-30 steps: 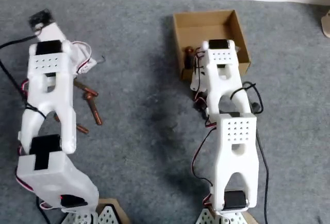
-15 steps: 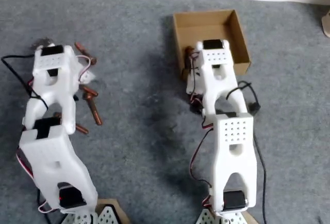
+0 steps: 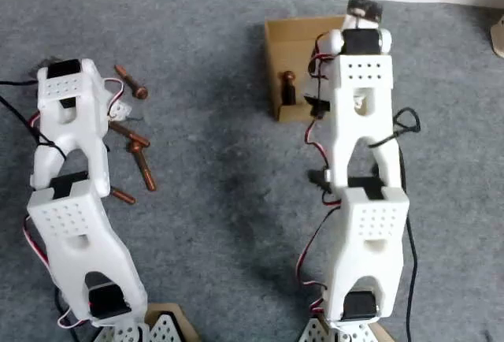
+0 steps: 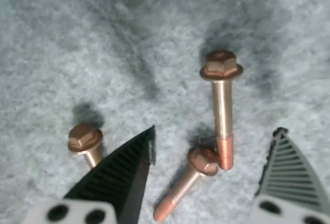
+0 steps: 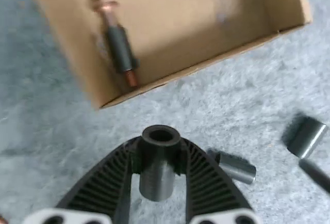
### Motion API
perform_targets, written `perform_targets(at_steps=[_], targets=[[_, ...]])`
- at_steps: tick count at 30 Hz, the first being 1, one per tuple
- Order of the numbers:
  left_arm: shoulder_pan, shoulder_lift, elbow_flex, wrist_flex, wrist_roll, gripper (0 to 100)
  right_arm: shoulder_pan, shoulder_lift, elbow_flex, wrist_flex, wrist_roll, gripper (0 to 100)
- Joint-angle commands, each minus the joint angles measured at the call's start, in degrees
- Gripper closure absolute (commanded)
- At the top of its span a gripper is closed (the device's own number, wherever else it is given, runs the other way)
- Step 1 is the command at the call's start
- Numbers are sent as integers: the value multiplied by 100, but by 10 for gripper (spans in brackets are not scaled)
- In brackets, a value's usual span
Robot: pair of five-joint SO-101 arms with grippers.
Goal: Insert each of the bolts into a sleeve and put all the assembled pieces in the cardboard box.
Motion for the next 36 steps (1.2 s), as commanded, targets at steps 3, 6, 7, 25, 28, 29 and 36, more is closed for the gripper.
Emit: perform_targets(at_steps=[3, 6, 7, 25, 28, 29, 36], targets=[[-163, -207, -444, 123, 35, 681, -620, -1420, 31, 119, 246, 994], [-242, -224, -462, 132, 35, 681, -708, -1859, 391, 119, 264, 994], [-251, -198, -462, 114, 44, 681, -725, -1956, 558, 110, 273, 994], [-92, 549, -637, -114, 484, 681, -1042, -2114, 954, 75, 273, 994], [-92, 690, -822, -114, 510, 681, -1042, -2114, 954, 75, 273, 994], [-92, 743, -857, -114, 624, 681, -1051, -2114, 954, 75, 273, 994], [-101, 1059, -1297, -114, 853, 743, -1051, -2114, 971, 75, 273, 994]])
